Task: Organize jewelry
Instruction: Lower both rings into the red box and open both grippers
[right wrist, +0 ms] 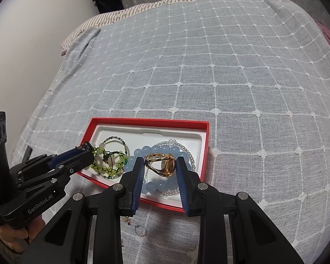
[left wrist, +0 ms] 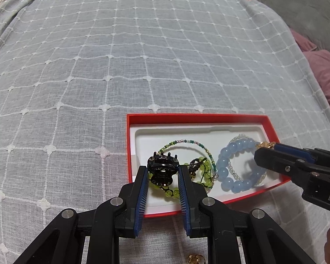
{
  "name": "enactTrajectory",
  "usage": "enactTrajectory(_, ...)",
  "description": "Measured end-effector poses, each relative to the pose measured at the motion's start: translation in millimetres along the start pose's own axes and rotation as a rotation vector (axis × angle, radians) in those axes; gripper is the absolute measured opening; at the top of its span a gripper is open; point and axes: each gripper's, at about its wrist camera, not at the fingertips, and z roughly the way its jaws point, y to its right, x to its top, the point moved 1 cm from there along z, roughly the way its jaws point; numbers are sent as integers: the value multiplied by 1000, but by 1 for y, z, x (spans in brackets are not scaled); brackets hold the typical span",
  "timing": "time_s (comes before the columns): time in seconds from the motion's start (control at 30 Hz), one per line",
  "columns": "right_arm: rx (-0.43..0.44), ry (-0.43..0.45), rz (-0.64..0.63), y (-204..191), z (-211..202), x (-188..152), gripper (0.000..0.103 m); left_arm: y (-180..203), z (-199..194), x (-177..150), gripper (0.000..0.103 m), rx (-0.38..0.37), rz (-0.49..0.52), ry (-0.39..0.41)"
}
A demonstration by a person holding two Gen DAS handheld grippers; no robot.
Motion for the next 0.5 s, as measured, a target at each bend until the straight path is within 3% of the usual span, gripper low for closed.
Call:
enactTrajectory(0.3, -5, 10, 11, 2, -5, 1, 31, 1, 0, 0, 22, -6, 5, -4)
enactTrajectory(0.5, 7, 18, 18, 1, -10, 0, 31, 1, -1, -1, 34, -5, 8, 3)
